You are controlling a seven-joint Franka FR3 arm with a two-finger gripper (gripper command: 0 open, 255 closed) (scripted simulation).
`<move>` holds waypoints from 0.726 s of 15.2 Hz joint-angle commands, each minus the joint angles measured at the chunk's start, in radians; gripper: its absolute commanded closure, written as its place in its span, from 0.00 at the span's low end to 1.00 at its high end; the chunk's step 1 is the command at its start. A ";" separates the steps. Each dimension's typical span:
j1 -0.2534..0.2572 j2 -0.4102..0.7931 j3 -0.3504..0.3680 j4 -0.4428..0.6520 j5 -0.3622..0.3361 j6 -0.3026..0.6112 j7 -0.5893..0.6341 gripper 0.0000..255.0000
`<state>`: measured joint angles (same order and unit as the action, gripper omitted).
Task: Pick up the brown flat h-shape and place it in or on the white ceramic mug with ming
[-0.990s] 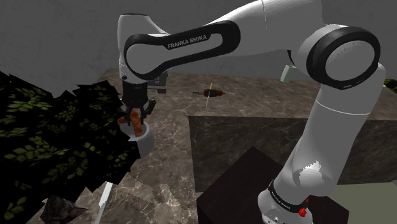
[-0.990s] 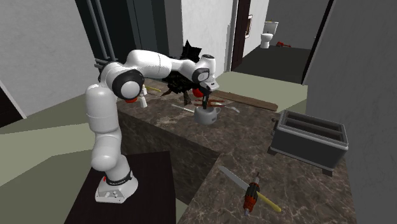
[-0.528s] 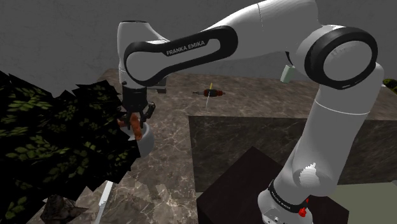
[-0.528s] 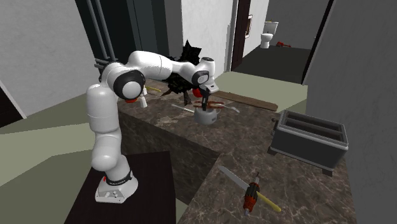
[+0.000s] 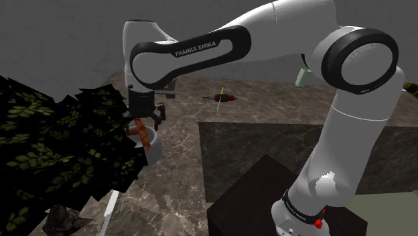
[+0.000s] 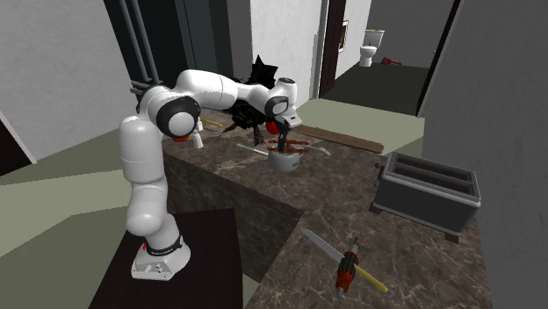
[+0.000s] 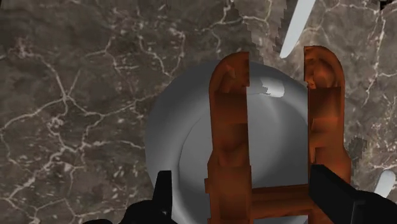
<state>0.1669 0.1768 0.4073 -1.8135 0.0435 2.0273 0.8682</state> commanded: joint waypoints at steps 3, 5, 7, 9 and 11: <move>-0.005 -0.029 0.002 0.076 0.012 -0.106 -0.009 0.00; -0.005 -0.030 0.002 0.076 0.012 -0.106 -0.009 0.00; -0.005 -0.029 0.002 0.076 0.012 -0.106 -0.009 0.00; -0.006 -0.029 0.002 0.076 0.012 -0.106 -0.009 0.00; -0.006 -0.029 0.002 0.076 0.012 -0.106 -0.009 0.00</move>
